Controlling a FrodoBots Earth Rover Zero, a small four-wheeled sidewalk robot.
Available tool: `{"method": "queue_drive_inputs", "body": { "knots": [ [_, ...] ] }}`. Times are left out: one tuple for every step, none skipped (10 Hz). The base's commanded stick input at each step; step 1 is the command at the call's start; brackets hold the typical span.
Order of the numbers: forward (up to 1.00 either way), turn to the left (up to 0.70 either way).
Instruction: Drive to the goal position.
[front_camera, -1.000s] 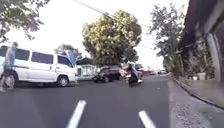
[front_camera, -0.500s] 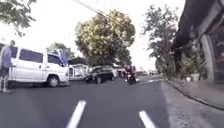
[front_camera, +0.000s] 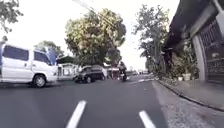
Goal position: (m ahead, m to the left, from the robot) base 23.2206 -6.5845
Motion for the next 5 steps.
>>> {"method": "queue_drive_inputs", "body": {
  "knots": [
    [0.51,-0.51],
    [0.55,-0.48],
    [0.7,-0.33],
    [0.7,-0.01],
    [0.7,0.0]
  ]
}}
